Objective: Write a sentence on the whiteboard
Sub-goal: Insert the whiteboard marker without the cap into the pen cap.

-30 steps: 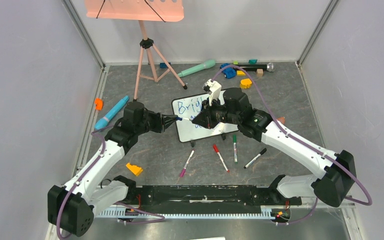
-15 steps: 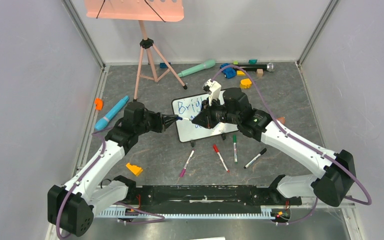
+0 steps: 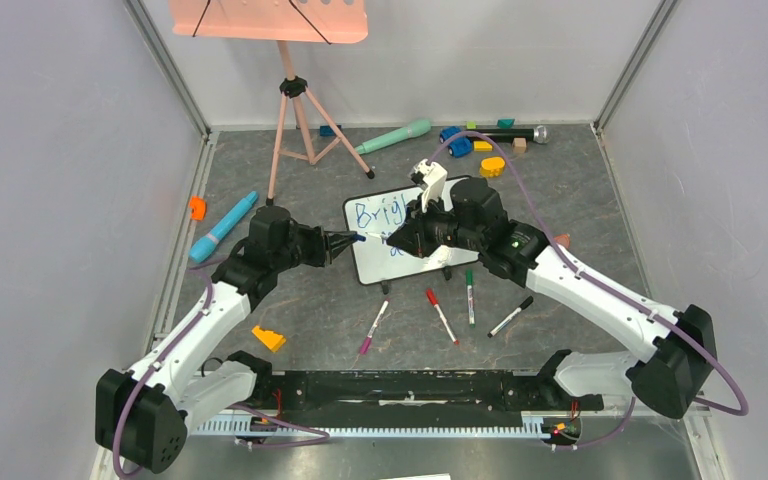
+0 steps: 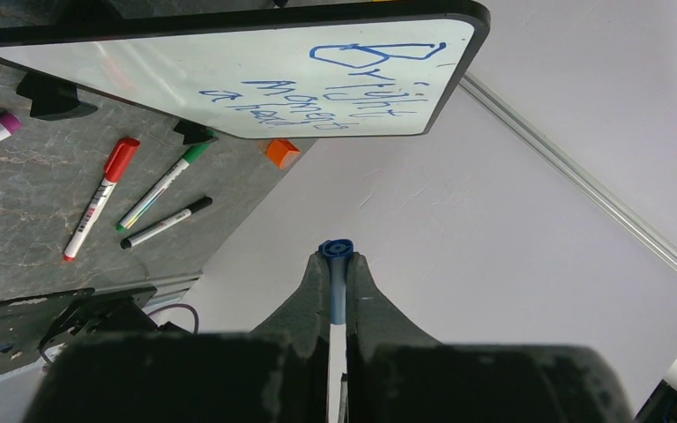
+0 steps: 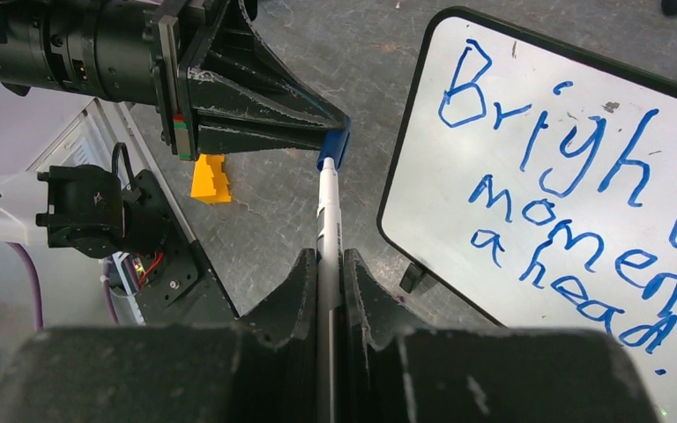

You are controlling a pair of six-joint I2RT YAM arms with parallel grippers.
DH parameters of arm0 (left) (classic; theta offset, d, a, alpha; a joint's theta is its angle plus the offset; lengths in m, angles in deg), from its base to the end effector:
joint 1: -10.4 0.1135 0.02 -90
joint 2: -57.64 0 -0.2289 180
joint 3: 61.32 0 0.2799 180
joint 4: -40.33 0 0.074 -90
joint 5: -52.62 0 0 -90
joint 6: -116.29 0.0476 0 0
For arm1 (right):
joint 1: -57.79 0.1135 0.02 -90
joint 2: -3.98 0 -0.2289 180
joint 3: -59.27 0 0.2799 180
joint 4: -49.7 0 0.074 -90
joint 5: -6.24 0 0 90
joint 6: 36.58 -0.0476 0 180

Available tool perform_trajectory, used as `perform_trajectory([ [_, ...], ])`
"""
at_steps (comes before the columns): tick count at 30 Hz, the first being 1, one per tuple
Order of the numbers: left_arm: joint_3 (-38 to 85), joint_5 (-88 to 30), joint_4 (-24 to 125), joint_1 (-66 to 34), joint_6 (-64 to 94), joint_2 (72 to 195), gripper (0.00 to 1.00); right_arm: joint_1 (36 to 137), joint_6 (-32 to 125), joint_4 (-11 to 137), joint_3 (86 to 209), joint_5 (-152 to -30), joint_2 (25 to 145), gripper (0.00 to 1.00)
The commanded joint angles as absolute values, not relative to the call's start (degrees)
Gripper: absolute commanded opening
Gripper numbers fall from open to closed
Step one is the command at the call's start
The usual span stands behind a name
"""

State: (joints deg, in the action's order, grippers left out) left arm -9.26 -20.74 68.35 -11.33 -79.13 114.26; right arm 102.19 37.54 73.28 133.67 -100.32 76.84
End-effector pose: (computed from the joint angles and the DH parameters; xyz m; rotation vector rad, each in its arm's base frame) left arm 0.2494 -0.1141 0.2180 -1.5603 2.0507 -1.4270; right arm 0.2357 0.2498 0.2949 -0.7027 1.9452 0.9557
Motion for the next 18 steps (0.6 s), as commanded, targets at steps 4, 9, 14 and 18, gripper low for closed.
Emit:
perform_trajectory([
  [4,-9.2,-19.9,65.3,-11.7,-82.6,113.8,0.02,102.4,38.0,71.4,132.2,-101.3,75.8,0.0],
  [9,-9.2,-19.9,65.2,-11.7,-82.8,114.0,0.02,102.4,37.9,71.2,131.6,-102.2,76.3,0.0],
  [14,-9.2,-19.7,65.2,-11.7,-82.7,114.1,0.02,102.4,37.9,70.9,132.0,-101.8,76.5,0.0],
  [18,-9.4,-19.7,65.1,-11.8,-82.6,114.0,0.02,102.4,37.9,70.7,132.6,-101.9,76.9,0.0],
])
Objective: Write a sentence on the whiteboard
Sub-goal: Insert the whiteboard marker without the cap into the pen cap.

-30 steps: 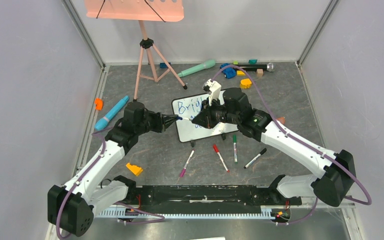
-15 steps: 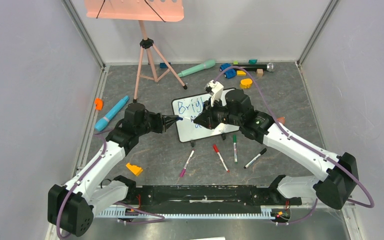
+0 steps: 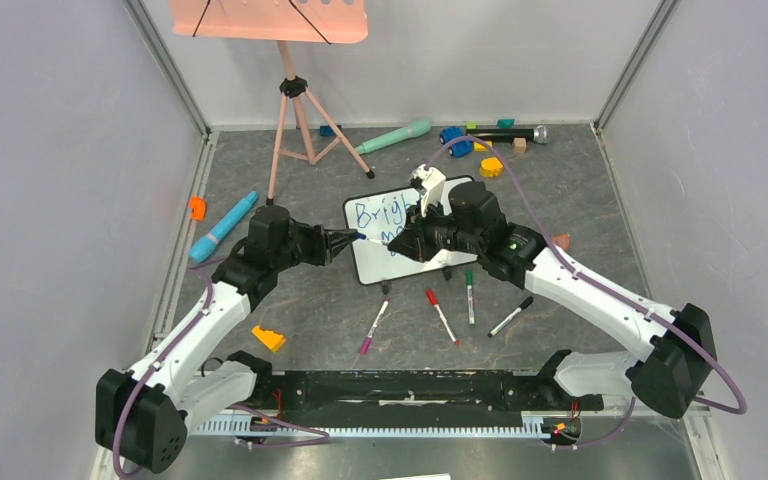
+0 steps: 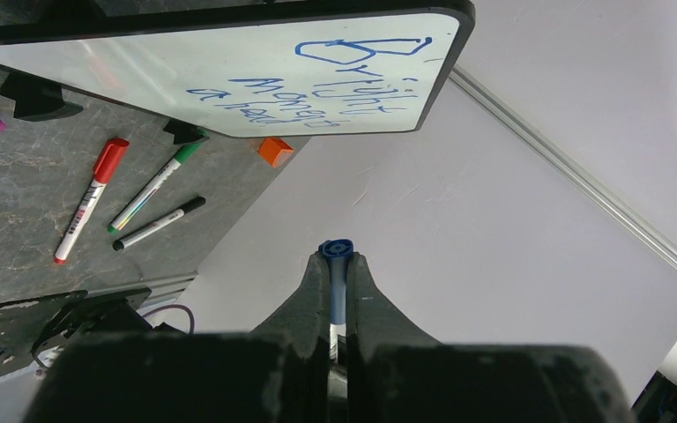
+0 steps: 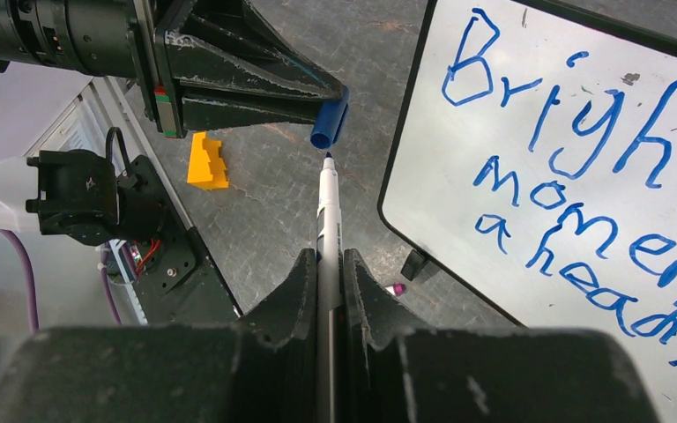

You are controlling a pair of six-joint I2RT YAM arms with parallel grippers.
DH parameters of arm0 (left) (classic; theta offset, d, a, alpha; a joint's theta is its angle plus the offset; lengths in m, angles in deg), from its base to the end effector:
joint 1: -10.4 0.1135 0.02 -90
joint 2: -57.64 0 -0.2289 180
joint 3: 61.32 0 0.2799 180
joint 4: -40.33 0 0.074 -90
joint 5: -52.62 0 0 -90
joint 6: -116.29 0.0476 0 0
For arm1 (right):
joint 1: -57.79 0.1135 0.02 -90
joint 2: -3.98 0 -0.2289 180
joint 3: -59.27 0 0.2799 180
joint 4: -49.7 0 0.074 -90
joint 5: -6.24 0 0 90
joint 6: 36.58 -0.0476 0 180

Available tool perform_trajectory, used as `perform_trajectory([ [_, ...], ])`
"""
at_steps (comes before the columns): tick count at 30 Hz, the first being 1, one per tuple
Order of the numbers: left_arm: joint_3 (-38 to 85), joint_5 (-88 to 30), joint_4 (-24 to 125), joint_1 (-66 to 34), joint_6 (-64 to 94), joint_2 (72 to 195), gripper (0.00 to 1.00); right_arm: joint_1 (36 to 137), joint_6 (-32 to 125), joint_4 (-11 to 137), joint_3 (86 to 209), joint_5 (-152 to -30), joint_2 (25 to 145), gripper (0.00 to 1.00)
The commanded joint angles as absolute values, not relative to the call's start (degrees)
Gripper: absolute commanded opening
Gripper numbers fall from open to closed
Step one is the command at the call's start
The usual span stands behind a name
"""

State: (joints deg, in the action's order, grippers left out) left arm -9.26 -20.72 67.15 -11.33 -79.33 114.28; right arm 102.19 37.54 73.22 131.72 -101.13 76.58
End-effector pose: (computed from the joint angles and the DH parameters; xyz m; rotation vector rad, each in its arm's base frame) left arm 0.2506 -0.1146 0.2200 -1.5477 2.0355 -1.4473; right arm 0.2336 0.2486 0.2832 -0.7168 1.9735 0.9616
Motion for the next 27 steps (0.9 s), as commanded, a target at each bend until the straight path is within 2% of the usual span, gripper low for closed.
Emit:
perform_trajectory([
  [1,-9.4,-19.7,65.1,-11.8,-82.3,113.9,0.02,102.3,37.9,70.6,132.8,-101.9,77.1,0.0],
  [27,-10.2,-19.9,65.1,-12.1,-81.8,114.1,0.02,102.4,37.6,70.9,132.7,-101.6,76.5,0.0],
])
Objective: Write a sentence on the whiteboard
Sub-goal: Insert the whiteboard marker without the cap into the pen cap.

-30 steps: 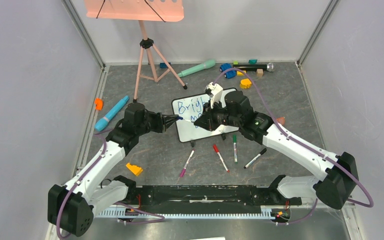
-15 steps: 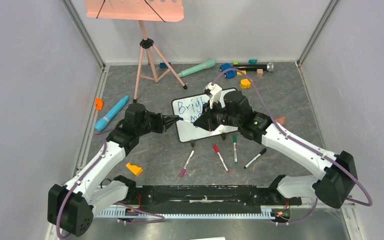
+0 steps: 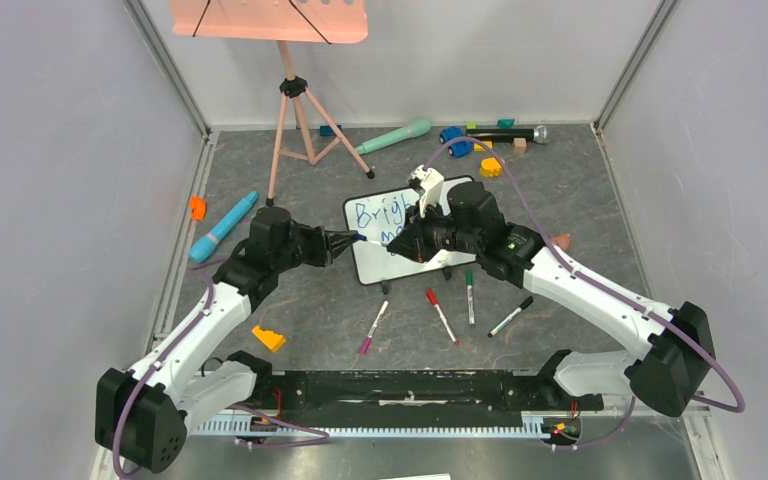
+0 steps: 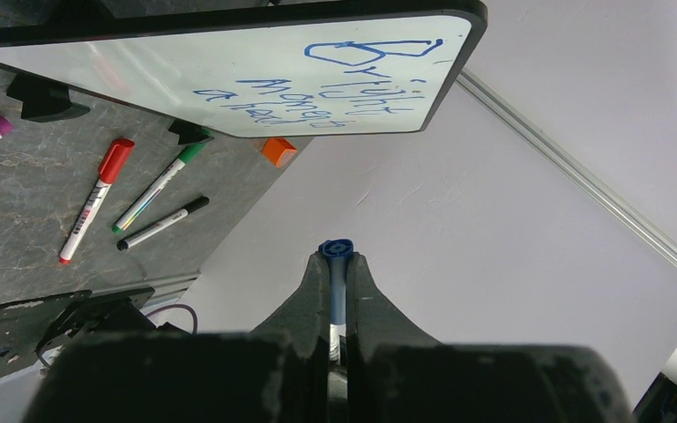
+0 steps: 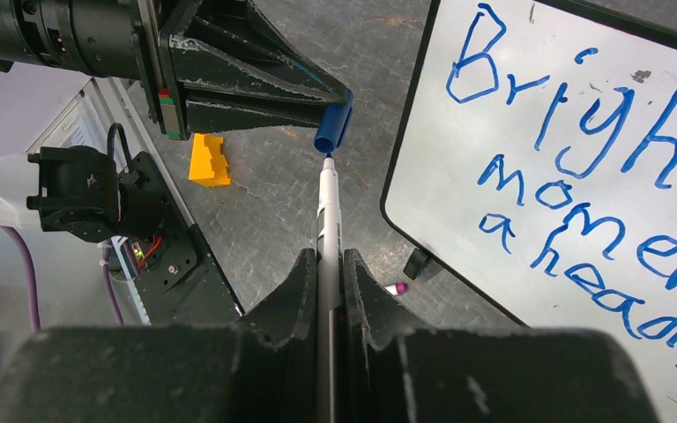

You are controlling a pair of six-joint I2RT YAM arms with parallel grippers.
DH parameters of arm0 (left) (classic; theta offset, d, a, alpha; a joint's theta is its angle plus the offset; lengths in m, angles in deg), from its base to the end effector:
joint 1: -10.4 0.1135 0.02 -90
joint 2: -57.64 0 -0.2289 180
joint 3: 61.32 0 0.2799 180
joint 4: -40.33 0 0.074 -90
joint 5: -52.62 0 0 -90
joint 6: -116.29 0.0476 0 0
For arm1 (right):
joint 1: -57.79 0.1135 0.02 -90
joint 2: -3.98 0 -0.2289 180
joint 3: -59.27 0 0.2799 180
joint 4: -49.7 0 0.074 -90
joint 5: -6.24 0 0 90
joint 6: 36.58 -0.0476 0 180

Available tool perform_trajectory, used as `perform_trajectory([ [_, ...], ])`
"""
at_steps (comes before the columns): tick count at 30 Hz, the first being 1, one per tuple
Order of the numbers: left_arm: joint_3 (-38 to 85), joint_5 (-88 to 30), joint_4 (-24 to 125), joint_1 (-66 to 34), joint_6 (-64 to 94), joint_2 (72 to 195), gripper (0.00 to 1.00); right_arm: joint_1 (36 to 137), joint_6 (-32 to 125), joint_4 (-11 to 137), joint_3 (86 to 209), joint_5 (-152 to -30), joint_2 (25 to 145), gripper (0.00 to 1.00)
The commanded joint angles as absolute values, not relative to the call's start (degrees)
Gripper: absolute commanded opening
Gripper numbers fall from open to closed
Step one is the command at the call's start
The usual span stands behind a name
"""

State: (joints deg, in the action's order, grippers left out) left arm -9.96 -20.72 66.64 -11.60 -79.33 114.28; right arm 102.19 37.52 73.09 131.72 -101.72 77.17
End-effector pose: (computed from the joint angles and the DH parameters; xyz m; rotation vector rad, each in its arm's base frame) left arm 0.2496 -0.1156 0.2163 -1.5466 2.0427 -1.4460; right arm 0.2345 0.2501 0.2802 -0.7248 1.9811 0.9696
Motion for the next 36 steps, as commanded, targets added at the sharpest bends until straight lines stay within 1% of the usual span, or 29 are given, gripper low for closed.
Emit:
perform_trajectory([
  [1,-10.2,-19.9,65.1,-12.0,-81.9,114.0,0.02,102.4,37.4,70.8,132.7,-101.6,76.5,0.0],
  [23,-10.9,-20.4,63.9,-12.2,-81.9,114.2,0.02,102.4,37.4,71.2,131.7,-101.0,75.4,0.0],
  [36,-10.5,-19.6,63.9,-12.1,-82.0,114.4,0.02,102.4,37.8,70.7,132.6,-101.2,77.2,0.0],
])
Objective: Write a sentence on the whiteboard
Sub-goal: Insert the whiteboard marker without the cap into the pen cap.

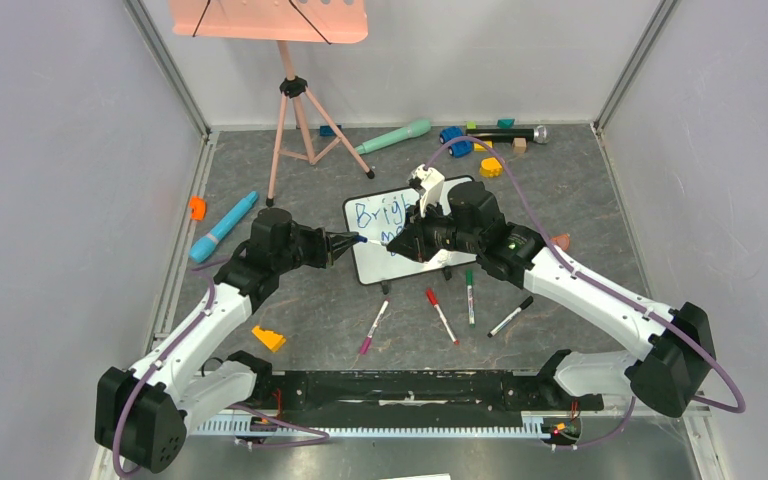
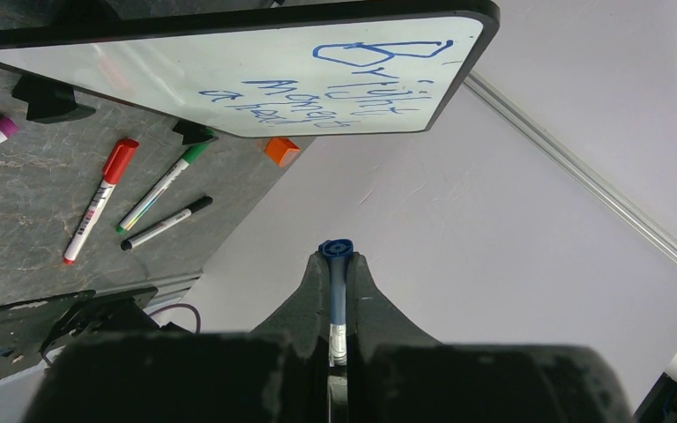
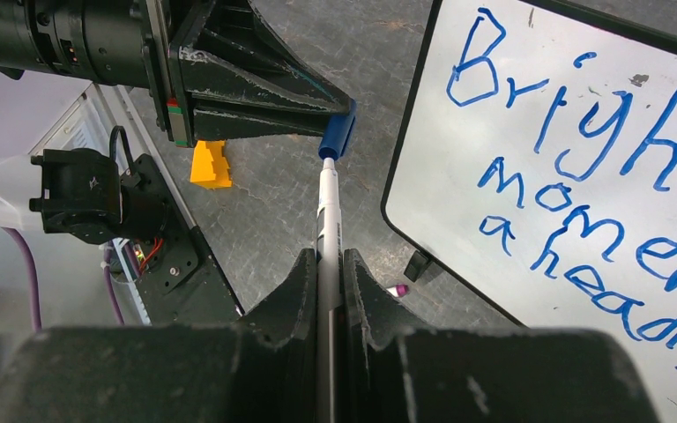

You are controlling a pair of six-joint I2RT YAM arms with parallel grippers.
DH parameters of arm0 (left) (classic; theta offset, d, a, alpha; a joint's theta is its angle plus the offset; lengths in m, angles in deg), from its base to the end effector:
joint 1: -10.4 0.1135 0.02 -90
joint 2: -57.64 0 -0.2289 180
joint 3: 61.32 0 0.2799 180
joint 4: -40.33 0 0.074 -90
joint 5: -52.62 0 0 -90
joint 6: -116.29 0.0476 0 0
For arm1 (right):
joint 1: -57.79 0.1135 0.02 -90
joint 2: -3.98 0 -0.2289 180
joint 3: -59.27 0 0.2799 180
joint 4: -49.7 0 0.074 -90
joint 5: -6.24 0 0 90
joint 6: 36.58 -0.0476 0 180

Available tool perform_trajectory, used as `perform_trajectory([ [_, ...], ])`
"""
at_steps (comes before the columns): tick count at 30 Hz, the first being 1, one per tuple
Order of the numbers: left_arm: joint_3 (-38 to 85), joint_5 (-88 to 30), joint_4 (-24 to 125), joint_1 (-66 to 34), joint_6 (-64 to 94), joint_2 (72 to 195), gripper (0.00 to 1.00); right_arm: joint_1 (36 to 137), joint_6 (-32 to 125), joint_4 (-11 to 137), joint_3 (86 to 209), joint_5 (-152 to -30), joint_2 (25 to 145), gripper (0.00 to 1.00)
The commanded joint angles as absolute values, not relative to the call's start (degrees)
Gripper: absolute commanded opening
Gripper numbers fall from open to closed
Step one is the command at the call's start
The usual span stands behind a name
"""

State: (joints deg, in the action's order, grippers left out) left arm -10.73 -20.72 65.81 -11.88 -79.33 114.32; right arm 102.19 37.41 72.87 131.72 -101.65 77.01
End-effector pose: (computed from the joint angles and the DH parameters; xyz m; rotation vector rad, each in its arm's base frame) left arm 0.2488 -0.1167 0.2125 -1.5424 2.0477 -1.4480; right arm 0.2343 0.2499 0.2816 -0.7213 1.9753 0.9713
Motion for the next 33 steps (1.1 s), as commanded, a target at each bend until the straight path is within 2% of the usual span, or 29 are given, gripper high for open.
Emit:
perform_trajectory([
  [1,-10.5,-19.6,63.9,-12.2,-82.0,114.4,0.02,102.4,37.8,70.6,132.7,-101.2,77.3,0.0],
  [25,-10.5,-18.5,62.9,-12.3,-81.9,115.0,0.02,102.3,37.7,70.8,134.3,-98.6,81.3,0.0],
  [33,-7.0,-25.1,63.3,-19.1,-82.6,117.5,0.02,102.8,36.8,72.5,137.0,-92.5,84.3,0.0],
])
